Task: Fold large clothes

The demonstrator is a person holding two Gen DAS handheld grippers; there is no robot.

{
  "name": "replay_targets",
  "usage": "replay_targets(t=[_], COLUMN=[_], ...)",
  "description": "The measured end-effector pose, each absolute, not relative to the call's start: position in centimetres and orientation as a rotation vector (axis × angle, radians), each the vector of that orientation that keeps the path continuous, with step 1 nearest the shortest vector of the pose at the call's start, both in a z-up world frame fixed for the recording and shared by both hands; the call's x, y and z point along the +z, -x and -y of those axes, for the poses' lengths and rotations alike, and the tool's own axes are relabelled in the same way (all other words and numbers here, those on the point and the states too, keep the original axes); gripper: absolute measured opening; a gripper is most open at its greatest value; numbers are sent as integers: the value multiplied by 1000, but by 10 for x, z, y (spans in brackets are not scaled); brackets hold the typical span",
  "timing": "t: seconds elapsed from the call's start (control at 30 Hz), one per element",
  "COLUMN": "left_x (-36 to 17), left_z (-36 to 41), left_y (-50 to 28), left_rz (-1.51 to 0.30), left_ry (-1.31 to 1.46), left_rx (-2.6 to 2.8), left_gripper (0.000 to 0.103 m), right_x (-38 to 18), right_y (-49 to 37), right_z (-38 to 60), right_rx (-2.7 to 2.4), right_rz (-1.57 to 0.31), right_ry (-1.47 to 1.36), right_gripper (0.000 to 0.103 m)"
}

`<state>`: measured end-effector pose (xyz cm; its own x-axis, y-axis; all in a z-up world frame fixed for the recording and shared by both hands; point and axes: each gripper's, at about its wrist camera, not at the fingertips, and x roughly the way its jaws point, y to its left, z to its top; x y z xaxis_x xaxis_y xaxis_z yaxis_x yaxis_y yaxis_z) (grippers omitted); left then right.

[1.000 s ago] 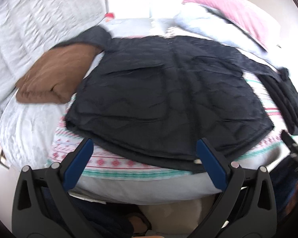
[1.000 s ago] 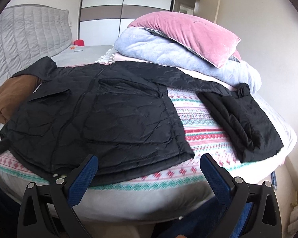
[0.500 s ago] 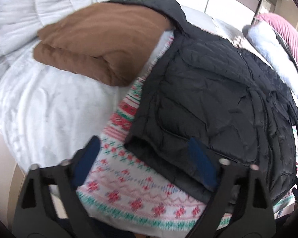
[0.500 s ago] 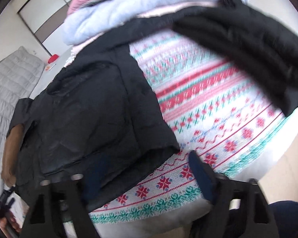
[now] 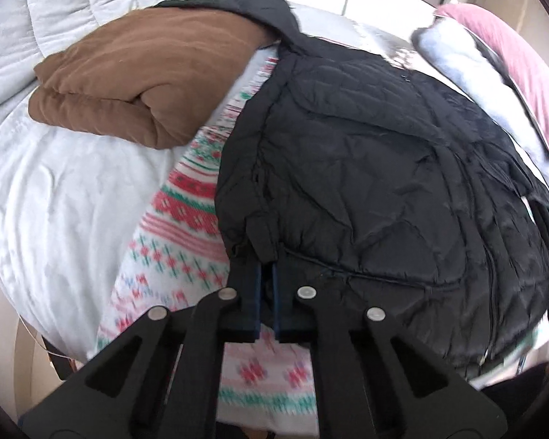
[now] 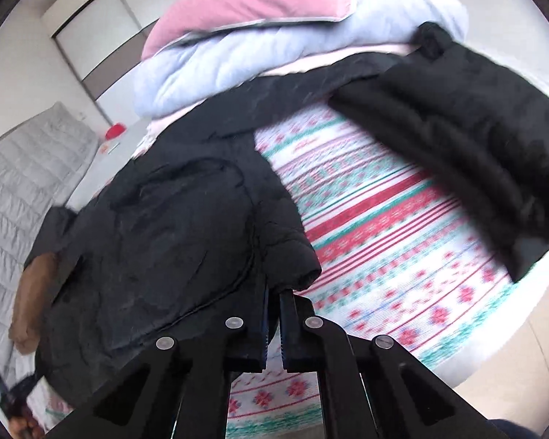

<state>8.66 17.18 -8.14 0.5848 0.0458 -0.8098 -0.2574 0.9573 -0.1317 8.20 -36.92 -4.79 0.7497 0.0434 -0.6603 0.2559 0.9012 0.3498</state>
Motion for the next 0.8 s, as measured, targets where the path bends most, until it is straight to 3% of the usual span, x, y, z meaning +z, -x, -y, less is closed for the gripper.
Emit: replay_targets(t=[0.2,0.27,0.3,0.4,0.43,0.5,0.57,0.63,0.8], left_x=[-59,-48,-41,-23,-17,-3,11,20,14], left_z=[-178,-182,-182,-177,-175,-171,-166,-160,-141], left_y=[-74,-70,-69,-81,-87,-100,-117,-135,-211], left_rz=[-899,-879,-865,-831,-826,-801,-772,-743,-879], left_ry=[298,301,294,308,321,341,360,392,415], left_rx=[219,229,235,220,213,212,222,207,238], left_gripper=[9,19,28,52,54,57,81,90,93], right_x=[-53,-46,-38,-15,-6,8,20,24,22], right_y=[-92,-86,-83,-79,-80,-92,-105,-125,-169], right_z=[352,361,368,385,390,409,430,461,527], right_rx=[-123,-125,-131,-153,-152,-146,-97,-74,-87], right_rz=[-839,-804,-777,-676,-649,-634,-591,-556,-441], right_ry=[-347,-392,-424,-462,-472,-512,-617,-758,-1013], right_gripper=[8,16,25,73,79,79,82,85,85])
